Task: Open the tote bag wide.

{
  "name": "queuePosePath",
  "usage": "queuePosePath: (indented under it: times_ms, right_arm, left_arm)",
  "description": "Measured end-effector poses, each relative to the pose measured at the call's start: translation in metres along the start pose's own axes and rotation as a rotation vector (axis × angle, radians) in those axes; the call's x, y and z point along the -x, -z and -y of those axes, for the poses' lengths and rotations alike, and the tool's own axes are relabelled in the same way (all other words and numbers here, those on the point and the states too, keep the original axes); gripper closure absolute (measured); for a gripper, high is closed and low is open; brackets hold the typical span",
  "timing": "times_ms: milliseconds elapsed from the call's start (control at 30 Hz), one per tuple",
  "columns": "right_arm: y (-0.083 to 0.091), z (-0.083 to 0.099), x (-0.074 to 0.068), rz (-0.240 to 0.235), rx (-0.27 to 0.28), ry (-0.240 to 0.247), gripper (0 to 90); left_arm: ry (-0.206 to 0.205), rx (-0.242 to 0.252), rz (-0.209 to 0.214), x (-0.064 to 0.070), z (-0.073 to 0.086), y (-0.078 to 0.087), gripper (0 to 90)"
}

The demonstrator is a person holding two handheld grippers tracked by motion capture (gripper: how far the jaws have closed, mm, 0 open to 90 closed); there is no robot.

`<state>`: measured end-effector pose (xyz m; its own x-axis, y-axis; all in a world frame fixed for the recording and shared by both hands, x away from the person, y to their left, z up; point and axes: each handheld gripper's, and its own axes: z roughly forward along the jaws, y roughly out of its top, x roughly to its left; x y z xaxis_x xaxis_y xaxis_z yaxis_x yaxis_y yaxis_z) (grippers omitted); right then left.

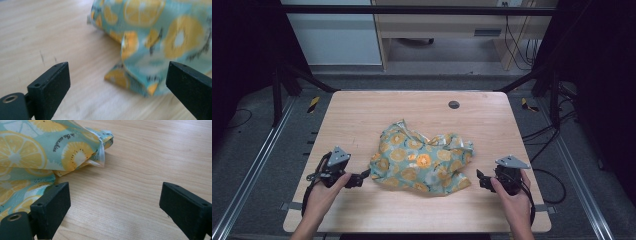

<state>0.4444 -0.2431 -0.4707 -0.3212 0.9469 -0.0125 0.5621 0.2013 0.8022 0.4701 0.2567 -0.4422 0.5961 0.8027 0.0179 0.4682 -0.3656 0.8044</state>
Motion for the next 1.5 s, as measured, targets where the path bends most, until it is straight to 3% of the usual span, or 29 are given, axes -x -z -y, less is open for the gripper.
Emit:
queuePosePath:
  times_ms: [67, 100, 133, 200, 233, 300, 333, 400, 467, 500, 567, 667, 733, 900, 1500]
  right_arm:
    - [0.000, 0.001, 0.001, -0.003, -0.010, -0.013, 10.3]
    - [0.001, 0.001, 0.001, -0.006, -0.010, -0.017, 10.3]
    - [0.001, 0.001, 0.001, -0.006, -0.010, -0.017, 10.3]
    - [0.001, 0.001, 0.001, -0.010, -0.002, -0.019, 10.4]
    - [0.001, 0.001, 0.001, -0.010, -0.002, -0.019, 10.4]
    - [0.001, 0.000, 0.001, -0.016, 0.000, -0.017, 10.4]
    - [-0.001, 0.000, 0.001, -0.021, -0.006, -0.007, 10.4]
    - [-0.001, 0.000, 0.000, -0.027, -0.009, -0.009, 10.4]
    - [-0.001, -0.001, -0.001, -0.034, -0.009, 0.001, 10.4]
    - [-0.001, -0.001, -0.002, -0.034, -0.007, 0.002, 10.4]
    - [-0.001, -0.001, -0.002, -0.034, -0.005, 0.006, 10.4]
    - [-0.001, -0.001, -0.001, -0.035, -0.005, 0.000, 10.4]
    - [-0.001, -0.001, 0.000, -0.031, -0.008, 0.002, 10.4]
    - [-0.001, 0.000, 0.000, -0.030, -0.010, -0.006, 10.4]
    - [-0.002, 0.000, 0.000, -0.042, -0.013, -0.012, 10.4]
  left_arm:
    - [0.002, -0.003, 0.007, 0.000, -0.007, -0.002, 5.0]
    - [-0.029, -0.020, -0.005, -0.001, -0.023, -0.007, 5.0]
    - [-0.029, -0.020, -0.005, -0.001, -0.023, -0.007, 5.0]
    - [-0.043, -0.043, -0.007, -0.005, -0.049, -0.017, 5.5]
    - [-0.043, -0.043, -0.007, -0.005, -0.049, -0.017, 5.9]
    - [-0.061, -0.058, -0.008, -0.008, -0.065, -0.025, 6.2]
    - [-0.079, -0.067, -0.026, -0.012, -0.080, -0.035, 7.2]
    - [-0.080, -0.072, -0.025, -0.014, -0.087, -0.040, 8.7]
    - [-0.076, -0.108, -0.009, -0.019, -0.102, -0.059, 17.1]
    - [-0.076, -0.108, -0.009, -0.019, -0.102, -0.059, 18.2]
    - [-0.104, -0.148, -0.018, -0.020, -0.112, -0.078, 20.9]
    - [-0.120, -0.164, -0.034, -0.021, -0.120, -0.093, 22.7]
    - [-0.107, -0.165, -0.034, -0.023, -0.122, -0.097, 22.8]
    - [-0.103, -0.198, -0.015, -0.024, -0.128, -0.121, 24.9]
    - [-0.135, -0.271, -0.004, -0.019, -0.123, -0.151, 35.9]
